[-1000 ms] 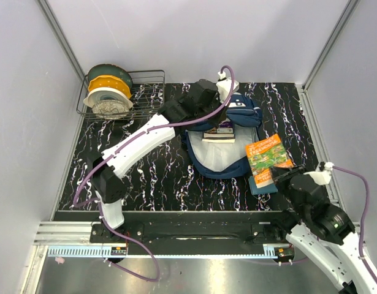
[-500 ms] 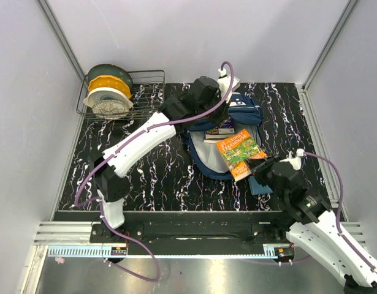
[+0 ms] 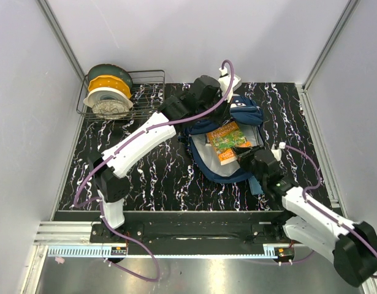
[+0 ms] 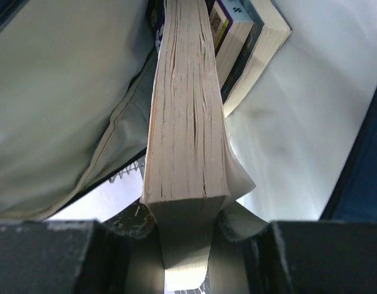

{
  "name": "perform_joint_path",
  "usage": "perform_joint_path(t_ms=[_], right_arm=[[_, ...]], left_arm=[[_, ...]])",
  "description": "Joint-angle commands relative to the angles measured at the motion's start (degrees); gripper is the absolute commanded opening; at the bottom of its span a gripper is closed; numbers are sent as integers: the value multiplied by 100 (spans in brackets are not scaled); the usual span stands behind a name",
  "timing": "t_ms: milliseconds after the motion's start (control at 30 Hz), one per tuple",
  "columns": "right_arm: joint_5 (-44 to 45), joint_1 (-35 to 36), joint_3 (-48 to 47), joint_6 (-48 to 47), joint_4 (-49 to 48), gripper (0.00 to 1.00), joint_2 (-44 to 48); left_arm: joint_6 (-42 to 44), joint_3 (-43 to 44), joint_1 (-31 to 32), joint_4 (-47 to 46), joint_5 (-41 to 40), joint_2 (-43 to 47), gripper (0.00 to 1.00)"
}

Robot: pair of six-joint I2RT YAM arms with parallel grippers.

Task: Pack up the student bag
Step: Place the book in the student bag.

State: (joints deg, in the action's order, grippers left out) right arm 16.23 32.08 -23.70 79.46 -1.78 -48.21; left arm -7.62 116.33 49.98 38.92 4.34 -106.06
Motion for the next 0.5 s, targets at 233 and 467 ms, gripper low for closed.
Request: perform_joint_path(t_ms=[233,467], right_arm=[[-331,-369,-82,315,-2994,0,-1103],[249,-439,-741,500,-2345,0,-1805]], left_arm=[[-135,232,56,-851,216,481,0],[-267,179,65,-982,419,498,0]])
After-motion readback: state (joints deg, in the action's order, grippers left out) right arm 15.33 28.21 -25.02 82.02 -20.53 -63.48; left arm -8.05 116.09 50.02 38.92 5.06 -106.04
